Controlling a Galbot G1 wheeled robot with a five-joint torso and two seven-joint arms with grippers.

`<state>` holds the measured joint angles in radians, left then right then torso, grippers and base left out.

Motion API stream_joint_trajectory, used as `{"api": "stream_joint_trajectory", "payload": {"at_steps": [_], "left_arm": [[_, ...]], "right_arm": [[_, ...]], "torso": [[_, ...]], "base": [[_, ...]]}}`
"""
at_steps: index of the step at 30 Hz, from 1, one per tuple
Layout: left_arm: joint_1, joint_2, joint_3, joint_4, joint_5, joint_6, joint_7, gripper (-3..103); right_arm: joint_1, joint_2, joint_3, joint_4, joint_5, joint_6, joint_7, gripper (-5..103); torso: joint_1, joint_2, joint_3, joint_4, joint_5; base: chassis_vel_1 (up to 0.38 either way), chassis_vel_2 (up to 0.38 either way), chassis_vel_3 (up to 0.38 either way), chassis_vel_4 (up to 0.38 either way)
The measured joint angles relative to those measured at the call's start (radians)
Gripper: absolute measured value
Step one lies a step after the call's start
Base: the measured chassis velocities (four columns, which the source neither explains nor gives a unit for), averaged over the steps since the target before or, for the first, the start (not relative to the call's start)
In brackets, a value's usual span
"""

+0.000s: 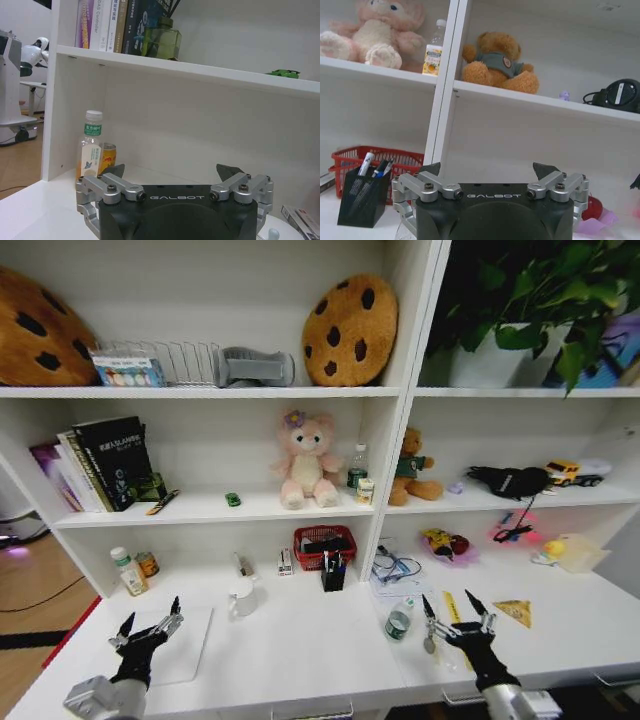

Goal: Organize the objects on the table.

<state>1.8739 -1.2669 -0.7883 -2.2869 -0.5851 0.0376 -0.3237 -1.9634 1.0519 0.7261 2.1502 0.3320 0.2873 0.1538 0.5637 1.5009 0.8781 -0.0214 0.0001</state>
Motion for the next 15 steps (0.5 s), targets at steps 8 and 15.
{"api": "stream_joint_trajectory", "payload": {"at_steps": [8,15], "left_arm": [[-0.005,-0.002,-0.003,-0.002,-0.001,0.000,-0.002,100],[0.013,-0.021,-0.026,-0.010,-0.004,-0.004,-0.001,100]], "right_arm": [[0.105,-0.040,-0.077,-0.091,-0.001,-0.016,-0.029,100],[0.150,-0.071,-0.141,-0.068,0.006,-0.038,-0.059,100]], "torso": [[0.000,0.000,0.000,0.0004,-0.0003],[0.000,0.000,0.000,0.0002,-0.0003]], "base": [[0.000,0.000,0.000,0.000],[0.000,0.000,0.000,0.000]]}}
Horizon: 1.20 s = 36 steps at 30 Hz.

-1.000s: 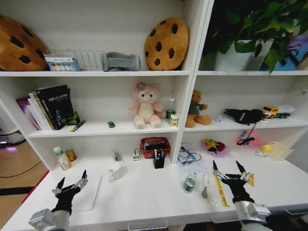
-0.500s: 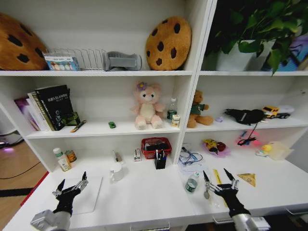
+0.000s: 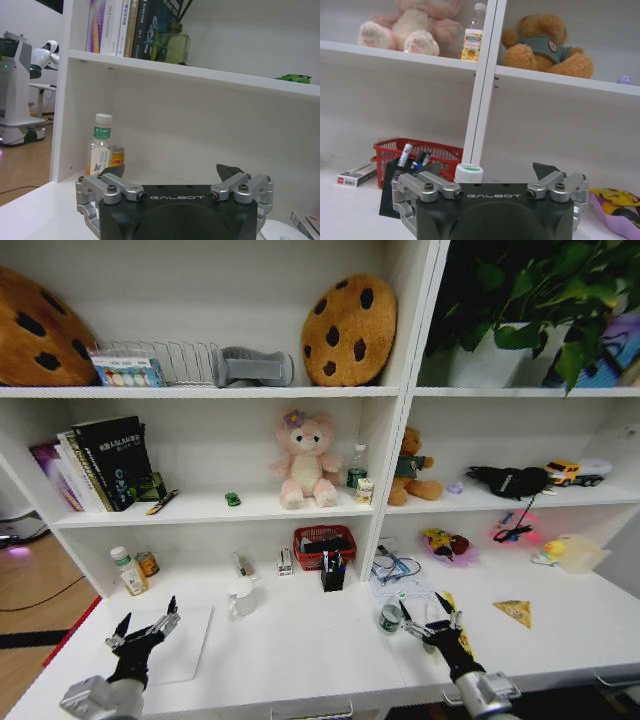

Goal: Organize the objects on the table.

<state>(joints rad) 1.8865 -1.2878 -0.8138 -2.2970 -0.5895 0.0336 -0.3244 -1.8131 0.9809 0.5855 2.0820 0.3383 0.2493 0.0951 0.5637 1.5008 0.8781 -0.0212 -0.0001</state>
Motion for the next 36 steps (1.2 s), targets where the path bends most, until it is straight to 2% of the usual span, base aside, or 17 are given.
{"api": "stream_joint_trajectory", "payload": {"at_steps": [6,14,21,26,27,28,30,31,33,34,36], "left_arm": [[0.012,-0.001,-0.008,0.002,-0.003,-0.011,0.005,100],[0.006,0.013,0.000,-0.014,-0.003,-0.004,-0.002,100],[0.006,0.015,-0.001,-0.015,-0.001,-0.002,-0.005,100],[0.005,0.011,0.001,-0.015,0.001,-0.001,-0.006,100],[0.006,0.011,0.001,-0.014,0.001,-0.001,-0.007,100],[0.006,0.011,0.001,-0.014,0.001,-0.001,-0.007,100],[0.005,0.014,0.003,-0.009,0.001,-0.001,-0.007,100],[0.005,0.014,0.003,-0.009,0.001,-0.001,-0.007,100],[0.000,0.017,0.009,-0.007,0.002,0.000,-0.007,100],[0.000,0.017,0.009,-0.007,0.002,0.000,-0.007,100],[-0.003,0.018,0.015,-0.006,0.004,0.002,-0.009,100]], "right_arm": [[0.003,-0.006,-0.007,0.005,0.009,-0.006,-0.005,100],[0.134,-0.014,-0.078,-0.076,0.054,-0.043,0.004,100],[0.198,0.000,-0.130,-0.140,0.084,-0.034,-0.011,103],[0.195,0.017,-0.147,-0.173,0.051,0.016,-0.030,84],[0.192,0.020,-0.147,-0.173,0.047,0.020,-0.032,79],[0.192,0.020,-0.147,-0.173,0.047,0.020,-0.032,79],[0.189,0.022,-0.143,-0.172,0.039,0.028,-0.034,68],[0.189,0.022,-0.143,-0.172,0.039,0.028,-0.034,68],[0.192,0.019,-0.137,-0.161,0.041,0.029,-0.035,57],[0.192,0.019,-0.137,-0.161,0.041,0.029,-0.035,57],[0.193,0.012,-0.128,-0.147,0.044,0.029,-0.035,46]], "torso": [[0.000,0.000,0.000,-0.0003,0.0000],[0.000,0.000,0.000,0.0000,0.0002],[0.000,0.000,0.000,-0.0001,0.0000],[0.000,0.000,0.000,-0.0003,0.0001],[0.000,0.000,0.000,-0.0004,0.0001],[0.000,0.000,0.000,-0.0004,0.0001],[0.000,0.000,0.000,-0.0002,0.0001],[0.000,0.000,0.000,-0.0002,0.0001],[0.000,0.000,0.000,-0.0002,0.0001],[0.000,0.000,0.000,-0.0002,0.0001],[0.000,0.000,0.000,-0.0001,0.0001]], "base": [[0.000,0.000,0.000,0.000],[0.000,0.000,0.000,0.000],[0.000,0.000,0.000,0.000],[0.000,0.000,0.000,0.000],[0.000,0.000,0.000,0.000],[0.000,0.000,0.000,0.000],[0.000,0.000,0.000,0.000],[0.000,0.000,0.000,0.000],[0.000,0.000,0.000,0.000],[0.000,0.000,0.000,0.000],[0.000,0.000,0.000,0.000]]}}
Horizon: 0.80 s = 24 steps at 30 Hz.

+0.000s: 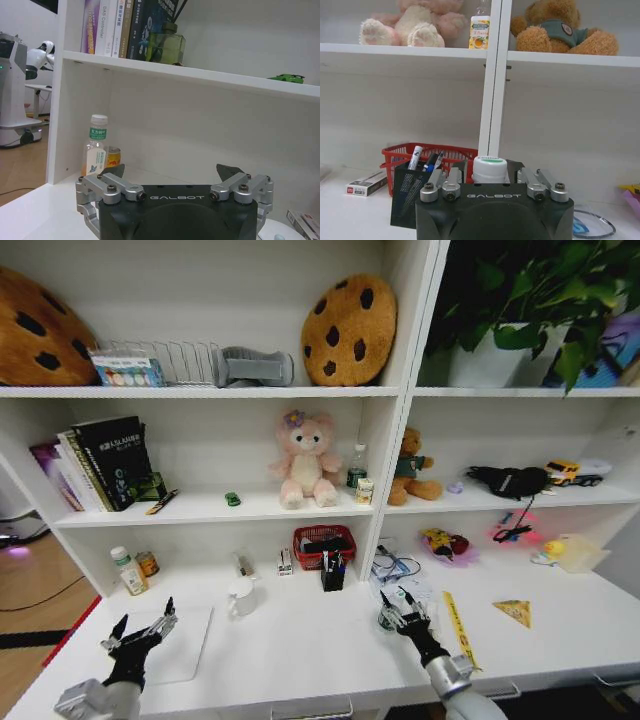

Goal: Organize the objects on the table.

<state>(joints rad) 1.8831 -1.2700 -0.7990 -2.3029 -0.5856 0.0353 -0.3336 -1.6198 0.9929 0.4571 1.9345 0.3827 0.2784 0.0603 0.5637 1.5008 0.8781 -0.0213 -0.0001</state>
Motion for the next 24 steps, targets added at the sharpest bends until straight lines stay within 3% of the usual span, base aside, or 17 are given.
{"api": "stream_joint_trajectory", "payload": {"at_steps": [5,14,24], "left_arm": [[-0.001,0.000,0.001,0.004,0.000,0.000,-0.001,100],[-0.002,0.001,-0.001,0.006,-0.001,0.000,-0.001,100],[-0.003,0.003,-0.016,0.004,-0.015,-0.002,0.000,100]], "right_arm": [[-0.008,-0.005,0.012,0.006,0.002,0.000,0.000,31],[-0.058,0.001,0.037,0.049,0.015,0.000,0.000,31],[-0.270,0.013,0.154,0.291,0.057,0.012,-0.026,31]], "torso": [[0.000,0.000,0.000,0.0000,0.0000],[0.000,0.000,0.000,-0.0001,0.0002],[0.000,0.000,0.000,0.0001,0.0000]], "base": [[0.000,0.000,0.000,0.000],[0.000,0.000,0.000,0.000],[0.000,0.000,0.000,0.000]]}}
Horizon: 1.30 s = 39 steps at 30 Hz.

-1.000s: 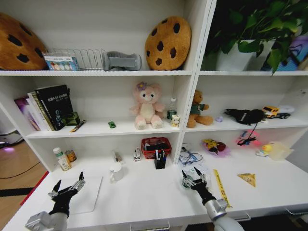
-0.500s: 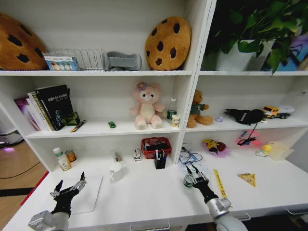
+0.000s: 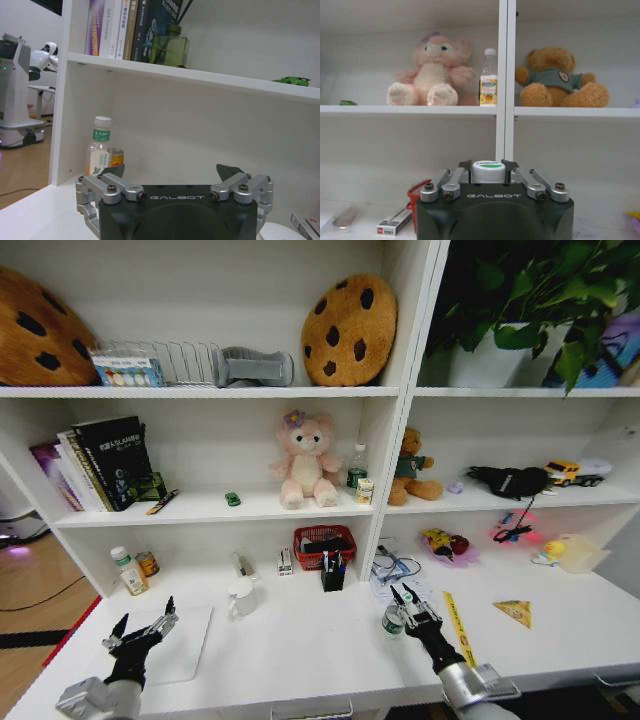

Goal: Organize the objects on the table.

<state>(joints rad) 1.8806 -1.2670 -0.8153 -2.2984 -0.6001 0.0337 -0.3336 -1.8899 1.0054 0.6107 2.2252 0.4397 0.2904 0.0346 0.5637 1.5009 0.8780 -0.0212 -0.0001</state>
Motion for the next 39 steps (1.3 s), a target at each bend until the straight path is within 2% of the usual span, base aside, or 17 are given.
{"api": "stream_joint_trajectory", "payload": {"at_steps": [6,10,12,13,17,26,31,33,39], "left_arm": [[-0.001,-0.010,-0.014,0.012,-0.014,-0.011,0.006,100],[-0.001,-0.015,-0.015,0.015,-0.017,-0.017,0.009,100],[-0.001,-0.016,-0.023,0.021,-0.030,-0.024,0.015,100],[-0.001,-0.016,-0.023,0.021,-0.030,-0.024,0.015,100],[-0.006,-0.006,-0.052,0.046,-0.070,-0.038,0.023,100],[-0.012,0.017,-0.082,0.107,-0.130,-0.072,0.037,100],[-0.012,0.024,-0.091,0.118,-0.148,-0.080,0.040,100],[-0.011,0.035,-0.099,0.128,-0.161,-0.086,0.042,100],[-0.012,0.049,-0.100,0.137,-0.164,-0.088,0.044,100]], "right_arm": [[-0.259,0.031,0.101,0.131,-0.048,0.073,-0.024,31],[-0.328,0.038,0.137,0.155,-0.068,0.102,-0.031,31],[-0.436,0.056,0.178,0.188,-0.109,0.153,-0.034,31],[-0.436,0.056,0.178,0.188,-0.109,0.153,-0.034,31],[-0.603,0.117,0.174,0.158,-0.247,0.265,-0.040,31],[-0.741,0.202,0.146,0.066,-0.385,0.389,-0.007,31],[-0.763,0.225,0.129,0.023,-0.416,0.418,0.002,31],[-0.759,0.238,0.114,-0.049,-0.449,0.441,0.021,31],[-0.687,0.243,0.087,-0.206,-0.446,0.438,0.044,31]], "torso": [[0.000,0.000,0.000,-0.0004,0.0000],[0.000,0.000,0.000,-0.0003,0.0000],[0.000,0.000,0.000,0.0000,0.0001],[0.000,0.000,0.000,0.0000,0.0001],[0.000,0.000,0.000,-0.0002,0.0000],[0.000,0.000,0.000,-0.0001,-0.0002],[0.000,0.000,0.000,-0.0002,-0.0002],[0.000,0.000,0.000,-0.0001,0.0000],[0.000,0.000,0.000,-0.0003,0.0001]], "base": [[0.000,0.000,0.000,0.000],[0.000,0.000,0.000,0.000],[0.000,0.000,0.000,0.000],[0.000,0.000,0.000,0.000],[0.000,0.000,0.000,0.000],[0.000,0.000,0.000,0.000],[0.000,0.000,0.000,0.000],[0.000,0.000,0.000,0.000],[0.000,0.000,0.000,0.000]]}}
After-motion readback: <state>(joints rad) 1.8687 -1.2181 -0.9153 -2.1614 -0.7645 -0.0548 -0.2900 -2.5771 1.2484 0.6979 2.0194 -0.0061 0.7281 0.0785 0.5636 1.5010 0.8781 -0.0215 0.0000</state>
